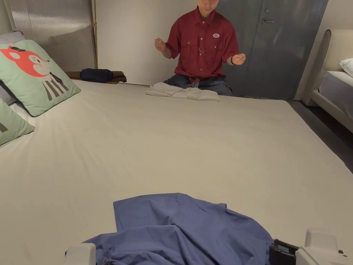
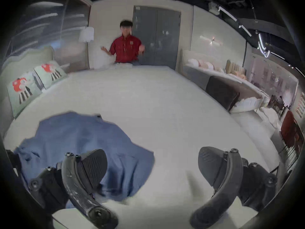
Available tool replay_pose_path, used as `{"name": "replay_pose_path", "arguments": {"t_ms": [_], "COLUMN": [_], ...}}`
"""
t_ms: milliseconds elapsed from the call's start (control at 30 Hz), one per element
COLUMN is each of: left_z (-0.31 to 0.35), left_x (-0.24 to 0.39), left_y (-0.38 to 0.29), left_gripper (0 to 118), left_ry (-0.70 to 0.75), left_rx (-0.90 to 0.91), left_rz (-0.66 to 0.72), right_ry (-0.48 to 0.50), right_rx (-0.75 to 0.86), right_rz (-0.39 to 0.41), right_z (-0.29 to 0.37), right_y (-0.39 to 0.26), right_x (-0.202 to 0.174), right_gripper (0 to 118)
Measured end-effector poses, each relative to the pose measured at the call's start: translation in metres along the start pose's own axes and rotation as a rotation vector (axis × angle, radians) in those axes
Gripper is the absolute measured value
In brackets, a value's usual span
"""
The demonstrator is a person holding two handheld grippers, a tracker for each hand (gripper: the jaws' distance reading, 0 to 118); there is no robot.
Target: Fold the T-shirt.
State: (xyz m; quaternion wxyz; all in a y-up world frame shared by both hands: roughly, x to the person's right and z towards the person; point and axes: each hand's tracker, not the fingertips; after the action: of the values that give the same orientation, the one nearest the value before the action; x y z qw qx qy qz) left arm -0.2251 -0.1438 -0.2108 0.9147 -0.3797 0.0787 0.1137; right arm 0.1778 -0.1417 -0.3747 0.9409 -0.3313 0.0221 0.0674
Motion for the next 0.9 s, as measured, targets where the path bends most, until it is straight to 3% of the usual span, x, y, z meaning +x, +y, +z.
{"name": "replay_pose_path", "arguments": {"t_ms": [100, 167, 200, 233, 267, 300, 333, 367, 467, 633, 900], "left_z": [0.002, 0.004, 0.004, 0.003, 0.004, 0.006, 0.007, 0.008, 0.019, 0.044, 0.102], "left_x": [0.000, 0.000, 0.000, 0.000, 0.000, 0.000, 0.000, 0.001, -0.002, -0.010, -0.029], "left_y": [-0.001, -0.002, -0.003, -0.003, -0.004, -0.005, -0.005, -0.004, -0.002, 0.010, 0.048], "left_gripper": [11, 11, 11, 11, 11, 11, 11, 11, 11, 11, 11], "left_ry": [-0.003, -0.005, -0.003, -0.002, -0.001, 0.001, 0.000, -0.004, -0.023, -0.049, -0.050], "left_rx": [0.003, 0.002, 0.002, 0.001, 0.000, 0.001, 0.003, 0.004, 0.020, 0.075, 0.246], "left_rz": [0.000, 0.000, -0.002, -0.004, -0.004, -0.004, -0.003, 0.001, 0.015, 0.042, 0.115], "right_ry": [0.005, 0.056, 0.108, 0.163, 0.160, 0.150, 0.193, 0.244, 0.246, 0.298, 0.311], "right_rx": [-0.119, -0.167, -0.176, -0.187, -0.164, -0.126, -0.108, -0.098, -0.055, 0.114, 0.422], "right_rz": [0.009, -0.005, -0.019, -0.045, -0.041, 0.002, 0.025, 0.011, 0.042, -0.128, -0.226], "right_z": [-0.034, -0.053, -0.056, -0.055, -0.048, -0.040, -0.034, -0.028, -0.005, 0.048, 0.151], "right_y": [-0.007, -0.010, -0.010, -0.009, -0.006, -0.004, -0.003, -0.004, -0.001, 0.010, 0.060], "right_x": [-0.002, -0.001, -0.001, -0.001, -0.005, -0.008, -0.010, -0.012, -0.012, 0.014, 0.050], "right_gripper": [112, 103, 92, 73, 57, 27, 5, 5, 5, 5, 5]}}
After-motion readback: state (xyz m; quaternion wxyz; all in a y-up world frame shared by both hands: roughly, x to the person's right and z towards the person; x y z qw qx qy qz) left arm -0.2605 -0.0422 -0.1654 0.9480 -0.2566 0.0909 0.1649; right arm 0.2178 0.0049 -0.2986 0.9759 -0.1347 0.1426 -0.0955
